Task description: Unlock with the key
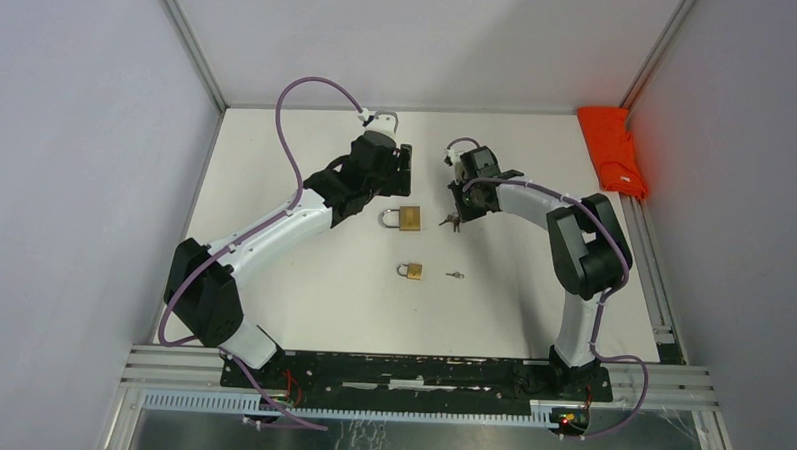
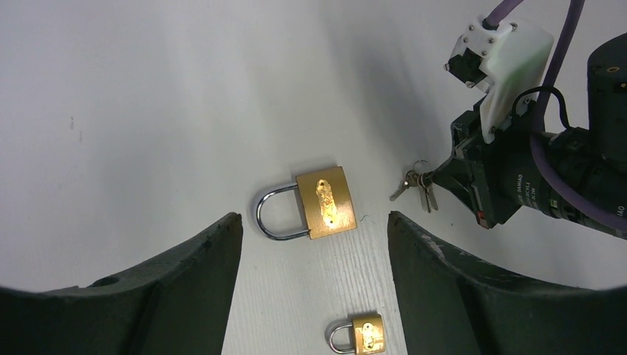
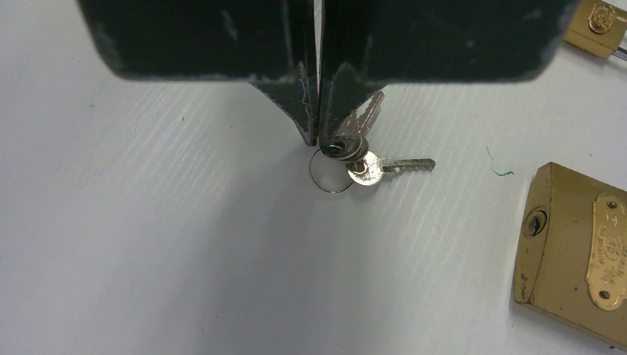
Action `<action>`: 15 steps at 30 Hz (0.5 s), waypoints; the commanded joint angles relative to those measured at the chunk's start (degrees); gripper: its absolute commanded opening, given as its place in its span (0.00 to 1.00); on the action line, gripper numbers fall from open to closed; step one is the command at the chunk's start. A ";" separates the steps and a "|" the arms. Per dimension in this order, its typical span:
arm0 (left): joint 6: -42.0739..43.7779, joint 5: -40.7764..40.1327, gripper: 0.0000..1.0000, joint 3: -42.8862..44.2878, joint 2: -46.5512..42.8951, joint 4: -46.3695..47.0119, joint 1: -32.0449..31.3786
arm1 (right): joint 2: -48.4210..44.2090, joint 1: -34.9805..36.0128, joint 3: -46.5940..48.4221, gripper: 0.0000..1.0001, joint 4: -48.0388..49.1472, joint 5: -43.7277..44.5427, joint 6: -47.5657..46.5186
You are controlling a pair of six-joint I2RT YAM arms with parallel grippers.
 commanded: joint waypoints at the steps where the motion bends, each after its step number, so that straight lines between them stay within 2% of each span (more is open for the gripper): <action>1: 1.42 1.82 0.76 1.29 -0.05 1.74 -0.39 | -2.02 0.23 1.30 0.00 -0.54 1.29 -0.03; 15: 0.89 2.96 0.76 0.33 -0.03 2.91 -0.39 | -8.15 0.19 -1.02 0.00 1.17 -0.02 1.19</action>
